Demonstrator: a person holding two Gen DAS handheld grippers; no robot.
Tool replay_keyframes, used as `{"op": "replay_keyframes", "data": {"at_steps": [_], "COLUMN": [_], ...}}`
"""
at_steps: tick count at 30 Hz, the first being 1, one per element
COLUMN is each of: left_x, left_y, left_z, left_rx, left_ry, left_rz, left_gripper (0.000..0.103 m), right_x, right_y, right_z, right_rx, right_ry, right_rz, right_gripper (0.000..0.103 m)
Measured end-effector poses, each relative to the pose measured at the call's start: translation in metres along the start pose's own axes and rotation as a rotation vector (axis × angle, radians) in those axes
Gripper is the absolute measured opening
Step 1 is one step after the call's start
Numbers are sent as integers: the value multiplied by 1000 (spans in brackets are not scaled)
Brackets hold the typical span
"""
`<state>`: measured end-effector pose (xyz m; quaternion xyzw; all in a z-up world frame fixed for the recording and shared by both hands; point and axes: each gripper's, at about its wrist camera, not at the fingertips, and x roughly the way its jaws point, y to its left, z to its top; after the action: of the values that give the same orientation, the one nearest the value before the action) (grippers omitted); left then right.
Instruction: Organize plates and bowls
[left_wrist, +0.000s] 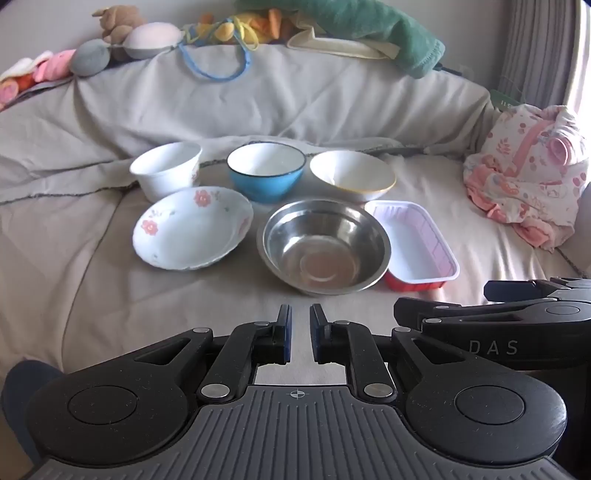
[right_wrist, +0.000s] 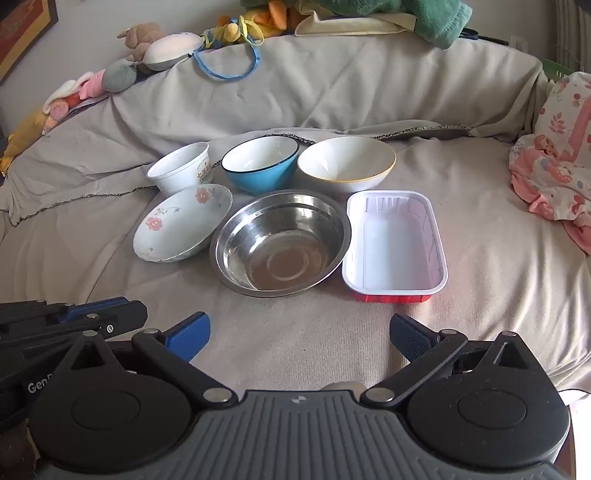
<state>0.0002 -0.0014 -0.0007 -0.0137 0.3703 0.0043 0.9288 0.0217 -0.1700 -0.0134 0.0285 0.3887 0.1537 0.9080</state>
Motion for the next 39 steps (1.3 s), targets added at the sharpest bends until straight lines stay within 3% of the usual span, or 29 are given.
{"op": "replay_keyframes", "data": {"at_steps": [15,39], "left_x": [-1,-6], "left_y": [4,6], "left_z": [-3,-3], "left_rx": [-38,-62], "left_ry": [18,14], "left_rz": [-9,-20], "left_gripper": [15,15], "right_x": [-13,0], "right_y": [12,5], "right_z": [0,-2], "right_rx": [20,-9], "right_ry": [3,31], "right_rz": [-5,10], "right_gripper": [103,103]}}
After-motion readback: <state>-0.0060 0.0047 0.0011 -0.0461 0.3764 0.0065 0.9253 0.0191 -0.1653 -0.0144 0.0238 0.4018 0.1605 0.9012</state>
